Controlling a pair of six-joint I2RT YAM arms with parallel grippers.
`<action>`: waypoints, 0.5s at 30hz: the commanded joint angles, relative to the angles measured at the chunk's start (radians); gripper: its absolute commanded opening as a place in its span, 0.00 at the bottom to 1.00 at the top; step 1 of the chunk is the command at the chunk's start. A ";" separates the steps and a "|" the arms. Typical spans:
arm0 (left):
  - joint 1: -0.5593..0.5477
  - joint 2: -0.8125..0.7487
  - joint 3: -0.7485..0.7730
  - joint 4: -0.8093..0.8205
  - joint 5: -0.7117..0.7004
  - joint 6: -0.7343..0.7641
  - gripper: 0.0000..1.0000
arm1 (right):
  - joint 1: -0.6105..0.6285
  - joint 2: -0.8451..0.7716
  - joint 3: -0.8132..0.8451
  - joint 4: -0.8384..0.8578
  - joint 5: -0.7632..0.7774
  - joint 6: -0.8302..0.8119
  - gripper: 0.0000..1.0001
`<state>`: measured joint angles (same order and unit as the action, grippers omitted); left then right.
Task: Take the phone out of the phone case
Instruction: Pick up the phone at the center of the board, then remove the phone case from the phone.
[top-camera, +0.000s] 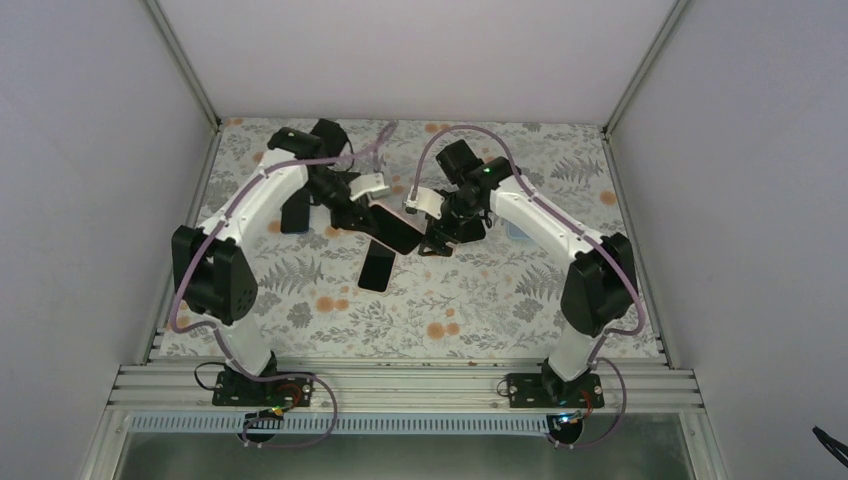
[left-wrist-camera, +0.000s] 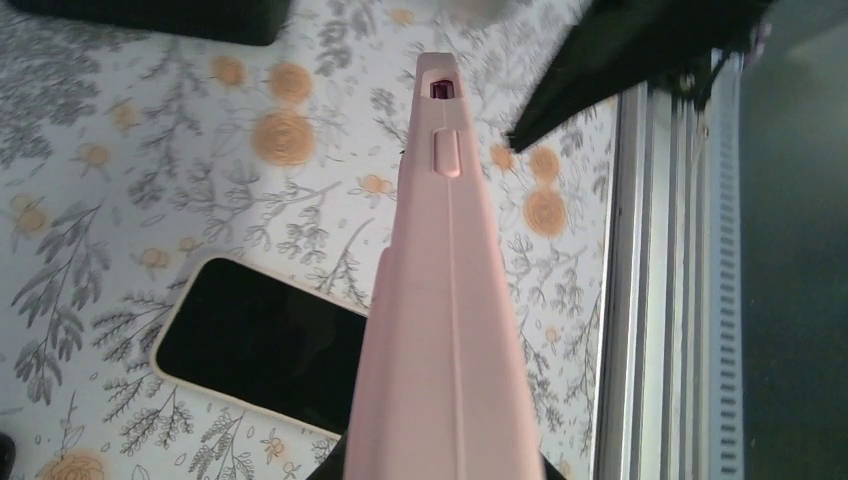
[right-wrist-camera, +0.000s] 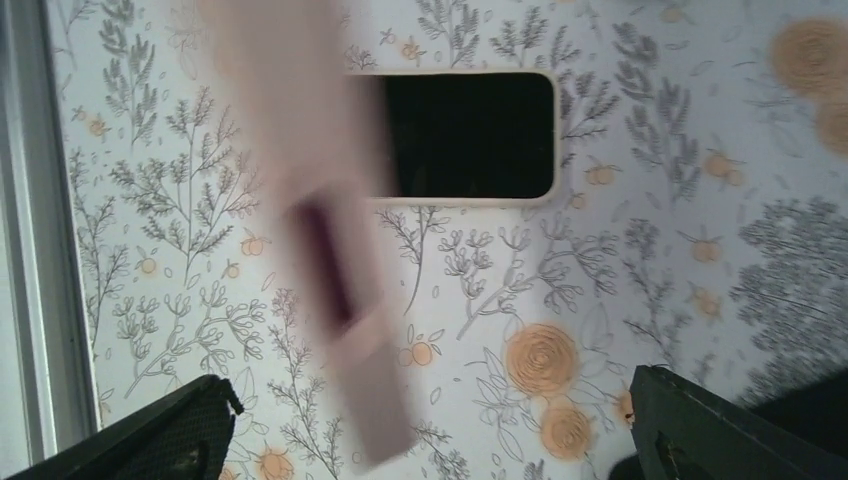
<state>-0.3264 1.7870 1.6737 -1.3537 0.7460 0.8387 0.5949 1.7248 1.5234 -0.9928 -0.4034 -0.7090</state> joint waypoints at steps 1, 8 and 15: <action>-0.073 -0.118 -0.009 0.004 -0.118 0.065 0.02 | -0.010 0.051 0.052 -0.057 -0.098 -0.069 0.96; -0.089 -0.170 0.005 -0.002 -0.184 0.081 0.02 | -0.032 0.095 0.079 -0.108 -0.159 -0.138 0.93; -0.130 -0.175 -0.009 -0.002 -0.184 0.074 0.02 | -0.050 0.134 0.119 -0.138 -0.181 -0.167 0.91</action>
<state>-0.4320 1.6352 1.6592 -1.3640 0.5388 0.8974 0.5606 1.8336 1.6005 -1.1011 -0.5388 -0.8360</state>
